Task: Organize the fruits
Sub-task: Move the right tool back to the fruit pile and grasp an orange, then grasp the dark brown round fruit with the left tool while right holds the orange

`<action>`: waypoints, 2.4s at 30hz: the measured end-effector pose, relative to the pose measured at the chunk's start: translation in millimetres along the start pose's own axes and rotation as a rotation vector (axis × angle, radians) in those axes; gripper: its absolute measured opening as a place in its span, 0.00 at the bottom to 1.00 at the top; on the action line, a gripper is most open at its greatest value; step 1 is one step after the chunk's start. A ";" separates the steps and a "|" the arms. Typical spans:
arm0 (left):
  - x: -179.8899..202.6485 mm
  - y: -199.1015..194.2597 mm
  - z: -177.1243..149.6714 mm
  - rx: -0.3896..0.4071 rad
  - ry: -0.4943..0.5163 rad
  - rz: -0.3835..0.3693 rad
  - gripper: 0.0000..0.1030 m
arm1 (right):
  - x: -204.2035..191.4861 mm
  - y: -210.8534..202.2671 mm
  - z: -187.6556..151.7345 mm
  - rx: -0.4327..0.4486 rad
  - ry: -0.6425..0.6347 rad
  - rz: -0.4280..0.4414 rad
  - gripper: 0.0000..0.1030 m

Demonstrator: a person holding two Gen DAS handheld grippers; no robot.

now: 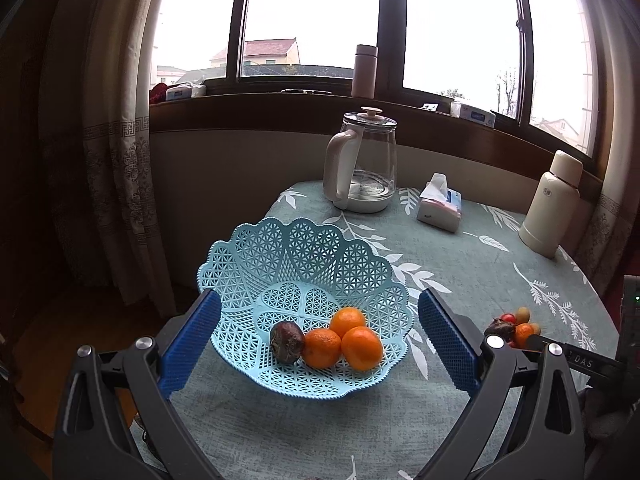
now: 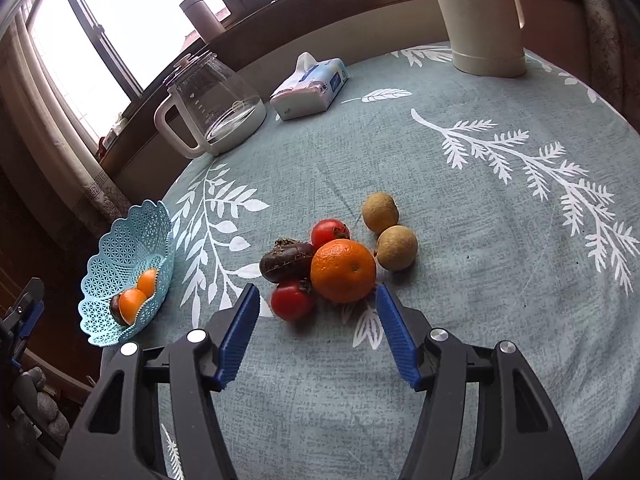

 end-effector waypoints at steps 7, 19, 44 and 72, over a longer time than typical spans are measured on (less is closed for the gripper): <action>-0.7 2.2 -2.1 -0.006 -0.003 0.001 0.97 | 4.9 15.3 -1.1 -0.027 -0.001 -0.027 0.49; 7.0 6.1 -8.7 -0.023 0.017 -0.008 0.97 | 16.6 33.4 6.5 -0.045 0.016 -0.026 0.40; 85.8 22.1 -28.7 -0.086 0.121 -0.107 0.97 | 51.0 -20.1 17.0 0.062 -0.039 -0.069 0.39; 216.7 94.7 -92.7 -0.326 0.137 -0.438 0.81 | 65.0 -20.2 15.9 0.077 0.018 -0.048 0.39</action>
Point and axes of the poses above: each gripper's, at about its wrist camera, not at the fingertips, and y roughly the way its jaws point, x to its right, z to its top, the point moved 8 cm from there along y, roughly the way its jaws point, and after that the axes turned 10 degrees about x, right-handed, at the moved point
